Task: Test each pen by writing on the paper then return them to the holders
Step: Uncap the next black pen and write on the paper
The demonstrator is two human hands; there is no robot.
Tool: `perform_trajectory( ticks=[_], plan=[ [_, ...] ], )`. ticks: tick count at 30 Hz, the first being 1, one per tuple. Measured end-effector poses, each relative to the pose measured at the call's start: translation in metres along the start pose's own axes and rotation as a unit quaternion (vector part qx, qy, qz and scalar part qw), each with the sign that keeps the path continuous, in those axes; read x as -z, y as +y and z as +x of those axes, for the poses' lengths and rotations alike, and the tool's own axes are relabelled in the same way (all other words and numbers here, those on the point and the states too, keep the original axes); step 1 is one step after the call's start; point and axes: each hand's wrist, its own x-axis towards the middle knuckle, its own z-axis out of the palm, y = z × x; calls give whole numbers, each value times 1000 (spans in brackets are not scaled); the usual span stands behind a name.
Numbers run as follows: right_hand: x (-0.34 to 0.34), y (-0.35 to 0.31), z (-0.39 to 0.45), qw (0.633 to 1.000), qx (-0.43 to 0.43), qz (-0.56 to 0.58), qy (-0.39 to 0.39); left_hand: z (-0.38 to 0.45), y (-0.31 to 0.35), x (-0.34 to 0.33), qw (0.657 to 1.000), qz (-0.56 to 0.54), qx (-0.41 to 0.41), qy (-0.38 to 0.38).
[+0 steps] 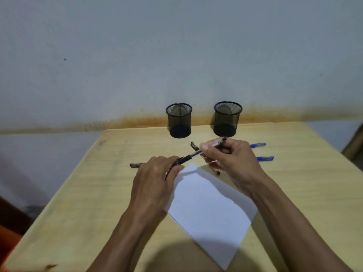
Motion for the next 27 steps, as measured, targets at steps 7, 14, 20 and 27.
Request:
perform_trajectory(
  ticks=[7,14,20,27],
  plan=[
    [-11,18,-5,999,26,-6,40,6,18,-13,998,-42,-41,21],
    [-2,13,7,993,33,96,55,5,6,-4,998,-62,-16,24],
    [32,6,25,989,43,100,101,18,-38,28,987,-58,150,-2],
    [-10,22,6,998,22,8,63,85,-74,-13,968,-14,236,-78]
  ],
)
